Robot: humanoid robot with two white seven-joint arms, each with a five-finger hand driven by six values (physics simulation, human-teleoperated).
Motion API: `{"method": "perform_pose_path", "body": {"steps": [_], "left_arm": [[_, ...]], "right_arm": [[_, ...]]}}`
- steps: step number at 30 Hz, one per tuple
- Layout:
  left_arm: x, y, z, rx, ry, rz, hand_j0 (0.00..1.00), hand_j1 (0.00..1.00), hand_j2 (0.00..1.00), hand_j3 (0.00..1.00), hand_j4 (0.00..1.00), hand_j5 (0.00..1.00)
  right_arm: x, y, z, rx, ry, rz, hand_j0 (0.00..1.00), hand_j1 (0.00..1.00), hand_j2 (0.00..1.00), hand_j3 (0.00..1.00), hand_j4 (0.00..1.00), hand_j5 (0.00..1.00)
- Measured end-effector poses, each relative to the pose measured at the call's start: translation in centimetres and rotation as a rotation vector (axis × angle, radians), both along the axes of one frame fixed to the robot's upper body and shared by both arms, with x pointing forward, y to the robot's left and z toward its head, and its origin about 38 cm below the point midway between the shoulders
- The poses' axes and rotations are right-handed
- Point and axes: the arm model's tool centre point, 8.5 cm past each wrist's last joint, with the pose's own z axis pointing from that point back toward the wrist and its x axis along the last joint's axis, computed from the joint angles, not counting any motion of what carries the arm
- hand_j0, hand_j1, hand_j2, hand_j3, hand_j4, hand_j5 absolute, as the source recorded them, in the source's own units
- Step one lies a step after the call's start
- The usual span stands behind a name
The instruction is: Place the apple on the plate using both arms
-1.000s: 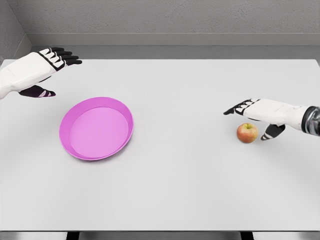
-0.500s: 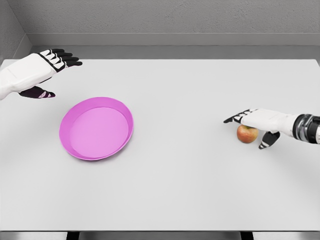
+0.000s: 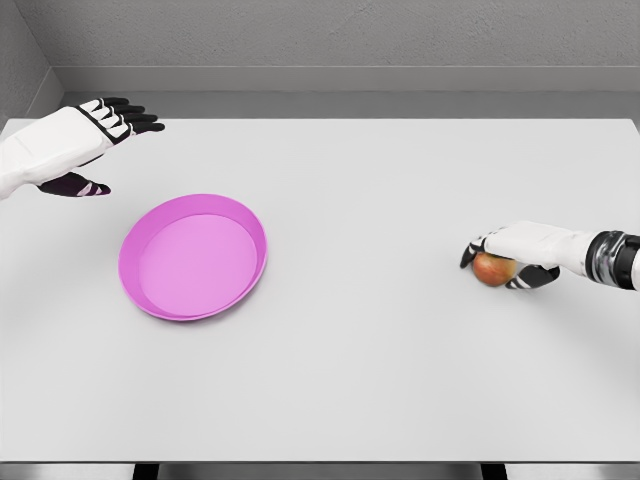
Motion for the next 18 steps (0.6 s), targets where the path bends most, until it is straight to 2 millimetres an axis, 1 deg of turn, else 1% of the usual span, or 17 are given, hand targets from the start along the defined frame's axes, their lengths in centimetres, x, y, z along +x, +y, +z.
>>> {"method": "perform_pose_path", "body": {"steps": [9,18], "left_arm": [[0.0,0.0,0.0,0.0,0.0,0.001,1.0,1.0,1.0,1.0,1.0,1.0],[0.0,0.1,0.0,0.001,0.0,0.002,1.0,1.0,1.0,1.0,1.0,1.0]], "right_arm": [[0.0,0.0,0.1,0.001,-0.003,0.001,0.54,0.54,0.54,0.54,0.54,0.54],[0.8,0.2,1.8,0.006,-0.046,0.007,0.54,0.54,0.54,0.54,0.54,0.54]]}}
